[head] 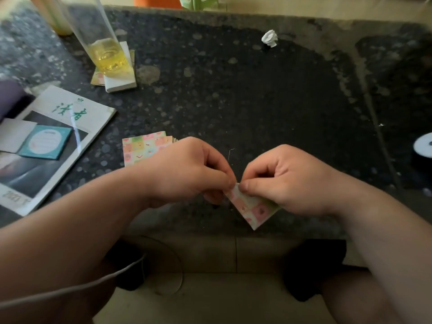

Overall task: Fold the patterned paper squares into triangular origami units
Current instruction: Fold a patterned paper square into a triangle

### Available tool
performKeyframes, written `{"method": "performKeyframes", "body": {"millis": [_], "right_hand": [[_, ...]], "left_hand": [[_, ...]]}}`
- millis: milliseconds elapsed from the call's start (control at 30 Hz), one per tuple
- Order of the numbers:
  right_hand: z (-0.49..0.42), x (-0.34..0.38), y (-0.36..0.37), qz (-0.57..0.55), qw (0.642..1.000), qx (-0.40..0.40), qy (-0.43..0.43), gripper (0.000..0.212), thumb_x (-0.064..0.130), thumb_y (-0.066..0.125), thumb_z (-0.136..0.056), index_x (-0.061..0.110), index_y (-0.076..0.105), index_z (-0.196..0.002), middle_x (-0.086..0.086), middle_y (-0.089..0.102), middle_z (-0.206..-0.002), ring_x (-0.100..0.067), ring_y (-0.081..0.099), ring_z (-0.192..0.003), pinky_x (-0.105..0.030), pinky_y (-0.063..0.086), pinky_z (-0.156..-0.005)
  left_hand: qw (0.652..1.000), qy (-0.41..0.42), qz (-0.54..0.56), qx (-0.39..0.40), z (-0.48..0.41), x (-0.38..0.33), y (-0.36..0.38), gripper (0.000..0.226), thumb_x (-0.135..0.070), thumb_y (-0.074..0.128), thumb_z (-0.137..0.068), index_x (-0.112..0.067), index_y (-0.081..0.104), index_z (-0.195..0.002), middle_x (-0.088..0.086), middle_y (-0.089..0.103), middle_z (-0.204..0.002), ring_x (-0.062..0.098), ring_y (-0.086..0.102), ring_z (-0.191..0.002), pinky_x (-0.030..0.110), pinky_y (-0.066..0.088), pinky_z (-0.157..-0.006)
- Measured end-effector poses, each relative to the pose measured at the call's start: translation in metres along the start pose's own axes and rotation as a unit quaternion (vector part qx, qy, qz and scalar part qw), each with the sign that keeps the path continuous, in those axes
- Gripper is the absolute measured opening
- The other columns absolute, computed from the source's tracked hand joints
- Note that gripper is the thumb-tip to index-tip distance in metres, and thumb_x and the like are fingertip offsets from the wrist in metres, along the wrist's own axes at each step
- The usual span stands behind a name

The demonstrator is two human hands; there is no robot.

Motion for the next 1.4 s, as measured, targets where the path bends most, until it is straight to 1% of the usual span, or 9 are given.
{"method": "performKeyframes", "body": {"millis": [400, 600, 800, 867, 967, 1100, 1200, 1300, 1400], "right_hand": [[0.009, 0.003, -0.005, 0.024, 0.999, 0.017, -0.019, 0.02, 0.027, 0.069, -0.096, 0.028, 0.079, -0.079, 0.017, 0.074, -0.078, -0.001, 0.072, -0.075, -0.028, 0.058, -0.068], [0.019, -0.008, -0.036, -0.009, 0.998, -0.053, -0.012, 0.025, 0.023, 0.07, -0.094, 0.029, 0.08, -0.072, 0.011, 0.075, -0.072, -0.003, 0.07, -0.068, -0.027, 0.049, -0.066], [0.01, -0.016, -0.023, -0.112, 0.98, -0.161, 0.023, 0.023, 0.029, 0.066, -0.098, 0.027, 0.082, -0.082, 0.011, 0.077, -0.083, -0.006, 0.073, -0.081, -0.037, 0.06, -0.079], [0.004, -0.015, -0.01, -0.157, 0.974, -0.16, 0.04, 0.023, 0.032, 0.064, -0.099, 0.028, 0.082, -0.085, 0.012, 0.078, -0.088, -0.007, 0.074, -0.088, -0.04, 0.062, -0.084], [-0.001, -0.012, 0.001, -0.176, 0.974, -0.126, 0.061, 0.024, 0.033, 0.063, -0.1, 0.029, 0.082, -0.086, 0.015, 0.078, -0.092, -0.006, 0.074, -0.093, -0.037, 0.061, -0.085], [-0.003, -0.011, -0.005, -0.113, 0.983, -0.136, 0.051, 0.019, 0.034, 0.066, -0.097, 0.03, 0.08, -0.085, 0.018, 0.076, -0.087, 0.003, 0.072, -0.085, -0.025, 0.057, -0.075], [-0.004, -0.01, -0.014, -0.108, 0.979, -0.169, 0.018, 0.011, 0.033, 0.071, -0.093, 0.03, 0.078, -0.085, 0.018, 0.074, -0.079, 0.006, 0.068, -0.074, -0.015, 0.049, -0.06], [-0.009, -0.008, -0.013, -0.068, 0.986, -0.154, 0.002, 0.007, 0.028, 0.076, -0.09, 0.029, 0.078, -0.084, 0.016, 0.075, -0.08, 0.001, 0.07, -0.077, -0.023, 0.057, -0.068], [-0.011, -0.008, -0.012, -0.053, 0.987, -0.153, 0.003, 0.01, 0.025, 0.077, -0.09, 0.028, 0.077, -0.081, 0.015, 0.075, -0.077, 0.0, 0.071, -0.075, -0.024, 0.056, -0.068]], "left_hand": [[0.995, 0.023, -0.042, 0.093, 0.003, 0.001, -0.011, 0.004, -0.008, 0.077, -0.086, -0.011, 0.078, -0.085, 0.01, 0.077, -0.083, 0.016, 0.074, -0.079, 0.019, 0.053, -0.071], [0.997, -0.01, -0.074, 0.032, 0.004, 0.009, -0.042, 0.006, -0.001, 0.072, -0.088, -0.005, 0.076, -0.087, 0.012, 0.077, -0.082, 0.02, 0.075, -0.08, 0.02, 0.055, -0.072], [0.98, -0.022, 0.195, -0.024, -0.004, 0.012, -0.012, 0.034, -0.025, 0.072, -0.081, 0.003, 0.074, -0.101, 0.023, 0.074, -0.101, 0.031, 0.072, -0.096, 0.045, 0.061, -0.086], [0.972, -0.01, 0.23, -0.035, -0.007, 0.006, -0.002, 0.026, -0.023, 0.07, -0.086, 0.001, 0.073, -0.097, 0.022, 0.074, -0.102, 0.032, 0.073, -0.097, 0.044, 0.061, -0.083], [0.975, -0.026, 0.202, -0.088, -0.011, 0.006, -0.006, 0.016, -0.017, 0.068, -0.093, -0.003, 0.073, -0.087, 0.018, 0.076, -0.094, 0.029, 0.075, -0.089, 0.038, 0.06, -0.077], [0.99, -0.039, 0.111, -0.073, -0.011, 0.005, -0.009, 0.016, -0.021, 0.068, -0.095, -0.008, 0.076, -0.09, 0.011, 0.078, -0.092, 0.026, 0.076, -0.09, 0.047, 0.06, -0.089], [0.998, -0.039, -0.012, -0.046, -0.008, 0.001, -0.005, 0.012, -0.027, 0.067, -0.096, -0.023, 0.077, -0.091, -0.006, 0.078, -0.087, 0.01, 0.076, -0.083, 0.035, 0.061, -0.081], [0.996, -0.031, -0.08, -0.03, -0.006, -0.004, -0.001, 0.012, -0.032, 0.066, -0.097, -0.032, 0.076, -0.089, -0.014, 0.077, -0.085, 0.002, 0.073, -0.079, 0.028, 0.06, -0.076], [0.995, -0.033, -0.096, -0.015, -0.006, -0.004, 0.0, 0.013, -0.032, 0.066, -0.097, -0.032, 0.076, -0.088, -0.013, 0.077, -0.086, 0.005, 0.074, -0.081, 0.036, 0.062, -0.082]]}}
Point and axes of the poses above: each hand's wrist, its own z-axis away from the middle knuckle, its own y-axis out of the palm, x = y × z, the point moved 5 cm from there along -z, towards the middle knuckle
